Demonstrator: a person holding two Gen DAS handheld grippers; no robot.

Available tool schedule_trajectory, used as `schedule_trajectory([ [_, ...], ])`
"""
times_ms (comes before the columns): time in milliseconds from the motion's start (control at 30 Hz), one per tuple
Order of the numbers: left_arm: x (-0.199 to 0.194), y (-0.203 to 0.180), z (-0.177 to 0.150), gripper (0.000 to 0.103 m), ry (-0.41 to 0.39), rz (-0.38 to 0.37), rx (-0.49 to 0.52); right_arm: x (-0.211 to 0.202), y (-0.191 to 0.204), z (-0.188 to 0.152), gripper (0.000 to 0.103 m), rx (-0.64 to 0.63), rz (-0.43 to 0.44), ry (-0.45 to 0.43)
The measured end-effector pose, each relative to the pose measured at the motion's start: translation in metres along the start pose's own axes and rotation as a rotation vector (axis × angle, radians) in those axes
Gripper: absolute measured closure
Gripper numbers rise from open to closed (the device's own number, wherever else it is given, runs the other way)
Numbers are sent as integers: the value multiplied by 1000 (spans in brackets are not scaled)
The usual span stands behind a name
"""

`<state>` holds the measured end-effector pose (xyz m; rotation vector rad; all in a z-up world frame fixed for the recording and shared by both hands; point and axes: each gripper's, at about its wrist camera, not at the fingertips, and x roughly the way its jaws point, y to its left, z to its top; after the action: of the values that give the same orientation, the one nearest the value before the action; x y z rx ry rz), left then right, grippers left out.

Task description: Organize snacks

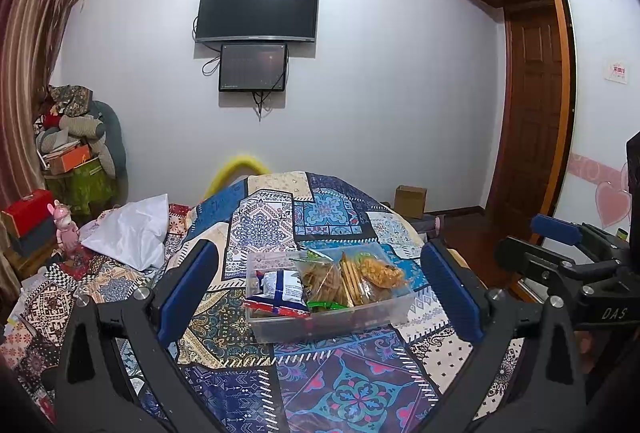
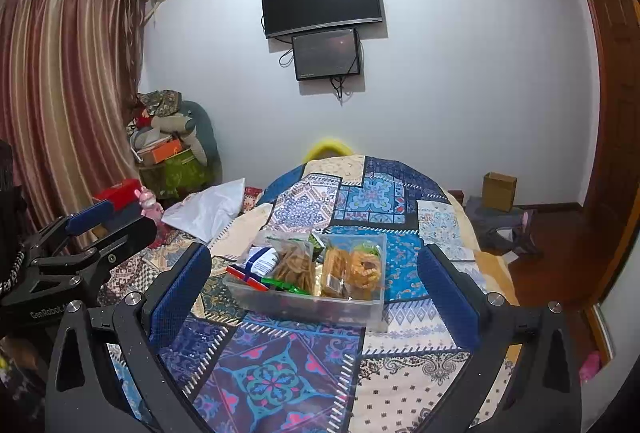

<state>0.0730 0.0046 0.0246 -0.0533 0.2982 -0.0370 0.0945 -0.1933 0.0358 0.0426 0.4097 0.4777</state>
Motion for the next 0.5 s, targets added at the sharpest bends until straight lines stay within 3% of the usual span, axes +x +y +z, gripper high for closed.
schedule_trajectory([
  [500, -1, -1, -1, 1, -1, -1, 0, -1, -1, -1, 0, 0, -7, 0],
])
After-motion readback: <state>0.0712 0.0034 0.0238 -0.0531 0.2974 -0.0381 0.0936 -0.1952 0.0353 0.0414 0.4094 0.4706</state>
